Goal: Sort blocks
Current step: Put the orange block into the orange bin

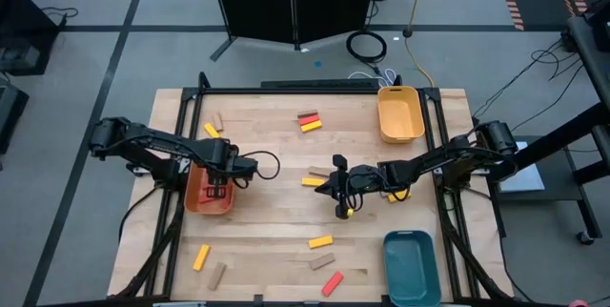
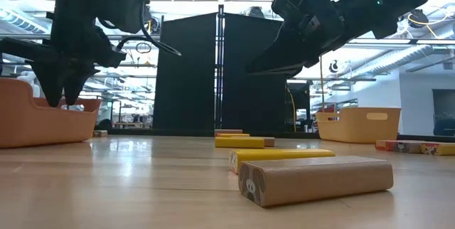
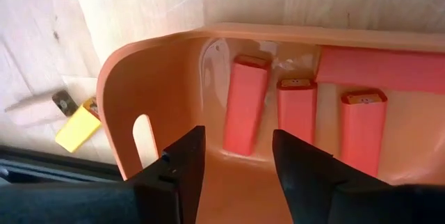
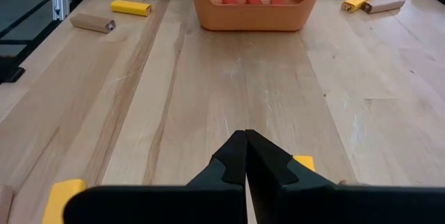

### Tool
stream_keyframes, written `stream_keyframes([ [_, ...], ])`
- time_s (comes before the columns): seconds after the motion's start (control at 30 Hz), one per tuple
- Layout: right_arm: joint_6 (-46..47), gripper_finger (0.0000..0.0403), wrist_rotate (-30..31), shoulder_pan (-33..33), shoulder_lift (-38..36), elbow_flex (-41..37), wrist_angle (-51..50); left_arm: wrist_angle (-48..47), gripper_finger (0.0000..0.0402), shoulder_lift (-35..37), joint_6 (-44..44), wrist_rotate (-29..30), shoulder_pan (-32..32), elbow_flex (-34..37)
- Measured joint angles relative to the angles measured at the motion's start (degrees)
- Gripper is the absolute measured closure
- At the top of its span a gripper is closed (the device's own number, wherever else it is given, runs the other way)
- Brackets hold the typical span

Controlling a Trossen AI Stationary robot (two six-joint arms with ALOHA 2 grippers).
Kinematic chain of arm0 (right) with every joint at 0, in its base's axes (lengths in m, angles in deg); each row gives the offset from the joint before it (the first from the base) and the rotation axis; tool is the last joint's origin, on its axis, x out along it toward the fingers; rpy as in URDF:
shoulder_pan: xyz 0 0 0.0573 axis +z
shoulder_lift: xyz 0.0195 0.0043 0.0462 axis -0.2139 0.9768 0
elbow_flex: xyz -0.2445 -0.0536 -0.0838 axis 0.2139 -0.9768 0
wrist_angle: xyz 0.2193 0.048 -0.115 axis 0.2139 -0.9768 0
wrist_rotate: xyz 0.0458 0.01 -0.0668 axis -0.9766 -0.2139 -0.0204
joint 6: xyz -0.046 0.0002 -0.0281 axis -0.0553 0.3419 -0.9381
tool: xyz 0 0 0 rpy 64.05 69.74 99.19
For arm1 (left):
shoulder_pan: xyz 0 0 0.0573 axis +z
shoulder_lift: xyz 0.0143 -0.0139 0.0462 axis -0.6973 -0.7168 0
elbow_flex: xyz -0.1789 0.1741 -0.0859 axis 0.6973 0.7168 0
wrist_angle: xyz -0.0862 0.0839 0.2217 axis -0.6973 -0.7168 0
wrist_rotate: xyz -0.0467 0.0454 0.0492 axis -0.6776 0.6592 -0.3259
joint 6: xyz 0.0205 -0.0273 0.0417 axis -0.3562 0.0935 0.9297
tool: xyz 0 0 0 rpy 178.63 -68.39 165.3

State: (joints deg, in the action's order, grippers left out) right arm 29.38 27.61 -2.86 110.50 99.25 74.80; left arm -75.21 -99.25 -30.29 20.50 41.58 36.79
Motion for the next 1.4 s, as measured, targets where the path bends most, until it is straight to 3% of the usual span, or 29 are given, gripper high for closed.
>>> stream_keyframes([
  [0.23, 0.0, 0.0403, 0.0, 0.0, 0.0, 0.0, -0.1, -0.1, 0.0234, 0.0, -4.7, -1.7, 0.0, -0.6],
  [0.5, 0.0, 0.0403, 0.0, 0.0, 0.0, 0.0, -0.3, 2.7, 0.0234, 0.0, -11.1, -5.4, -3.2, -6.7],
  [0.77, 2.3, 0.0403, 0.1, 0.0, -0.9, 0.0, -7.1, 27.0, 0.0234, 0.0, -19.0, -5.6, -14.2, -8.4],
  [0.93, 3.1, 0.0403, 0.1, 1.4, -1.7, 0.0, -9.1, 42.8, 0.0234, -1.8, -26.4, -0.4, -22.0, -8.4],
  [1.17, 3.8, 0.0403, 0.0, 7.3, -1.7, 0.0, -10.8, 70.0, 0.0234, -13.4, -28.9, 7.5, -30.4, -11.0],
  [1.4, 6.5, 0.0403, 0.0, 13.4, -1.7, 0.0, -12.1, 71.2, 0.0234, -33.0, -33.5, 9.8, -33.2, -31.1],
])
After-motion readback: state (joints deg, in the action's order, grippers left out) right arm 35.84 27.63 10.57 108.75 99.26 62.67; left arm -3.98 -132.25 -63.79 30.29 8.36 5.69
